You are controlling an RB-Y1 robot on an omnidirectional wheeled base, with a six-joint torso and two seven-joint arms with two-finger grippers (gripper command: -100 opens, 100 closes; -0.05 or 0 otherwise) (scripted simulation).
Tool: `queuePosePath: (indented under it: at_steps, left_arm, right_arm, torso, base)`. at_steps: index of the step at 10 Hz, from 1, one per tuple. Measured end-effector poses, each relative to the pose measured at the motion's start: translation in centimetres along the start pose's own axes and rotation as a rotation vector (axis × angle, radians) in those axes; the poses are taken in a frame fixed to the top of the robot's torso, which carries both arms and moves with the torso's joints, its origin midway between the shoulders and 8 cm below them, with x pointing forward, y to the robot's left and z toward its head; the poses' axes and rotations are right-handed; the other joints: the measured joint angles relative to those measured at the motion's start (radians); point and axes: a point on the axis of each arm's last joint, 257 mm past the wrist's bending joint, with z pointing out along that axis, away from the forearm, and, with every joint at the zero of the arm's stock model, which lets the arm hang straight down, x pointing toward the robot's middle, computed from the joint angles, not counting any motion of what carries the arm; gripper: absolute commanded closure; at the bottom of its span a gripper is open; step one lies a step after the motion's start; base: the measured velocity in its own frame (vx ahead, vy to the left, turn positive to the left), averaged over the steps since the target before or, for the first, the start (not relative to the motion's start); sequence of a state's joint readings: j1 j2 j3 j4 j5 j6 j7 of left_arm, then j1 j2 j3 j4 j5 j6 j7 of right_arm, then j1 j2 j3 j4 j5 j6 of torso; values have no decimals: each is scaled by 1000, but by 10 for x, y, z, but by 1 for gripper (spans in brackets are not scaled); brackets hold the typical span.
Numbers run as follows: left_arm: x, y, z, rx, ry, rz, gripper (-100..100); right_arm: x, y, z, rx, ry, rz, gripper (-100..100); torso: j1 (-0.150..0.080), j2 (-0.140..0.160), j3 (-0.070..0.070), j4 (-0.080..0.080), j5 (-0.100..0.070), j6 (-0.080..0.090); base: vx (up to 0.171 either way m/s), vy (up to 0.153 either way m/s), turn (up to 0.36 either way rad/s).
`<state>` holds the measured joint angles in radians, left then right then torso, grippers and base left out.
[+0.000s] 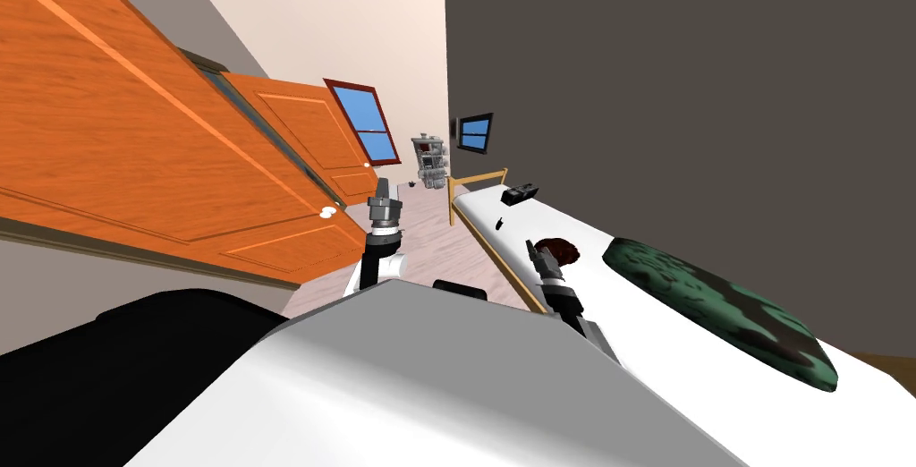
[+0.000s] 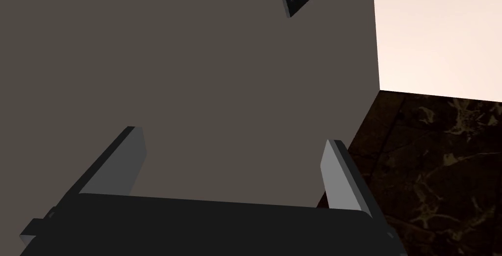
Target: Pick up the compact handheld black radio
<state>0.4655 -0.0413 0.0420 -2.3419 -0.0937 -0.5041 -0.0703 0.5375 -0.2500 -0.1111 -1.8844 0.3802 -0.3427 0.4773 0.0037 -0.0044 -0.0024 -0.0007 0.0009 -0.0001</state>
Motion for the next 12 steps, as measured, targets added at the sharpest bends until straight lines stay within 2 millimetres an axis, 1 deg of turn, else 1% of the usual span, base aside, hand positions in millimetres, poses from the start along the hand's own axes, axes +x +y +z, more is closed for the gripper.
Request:
queuePosePath:
  at_steps: [4, 7, 9, 10, 12]
  left_arm:
    - [0, 0, 0, 0, 0, 0, 0]
    - [0, 0, 0, 0, 0, 0, 0]
    - [0, 0, 0, 0, 0, 0, 0]
    - [0, 0, 0, 0, 0, 0, 0]
    - [0, 0, 0, 0, 0, 0, 0]
  right_arm:
    - [37, -42, -13, 67, 112, -175, -100]
    - [54, -63, -22, 93, 169, -254, -100]
    - [69, -86, -32, 111, 224, -326, -100]
    - [76, -96, -34, 117, 257, -370, -100]
    - [94, -118, -46, 133, 325, -451, -100]
  torso:
    - [-1, -2, -1, 0, 0, 0]
    - [-2, 0, 0, 0, 0, 0]
    - [-2, -3, -2, -1, 0, 0]
    - [-1, -6, -3, -1, 0, 0]
    - [-2, -9, -5, -2, 0, 0]
  base:
    - [73, 50, 45]
    - [71, 37, 36]
    - [151, 51, 67]
    - [196, 49, 85]
    - [198, 44, 59]
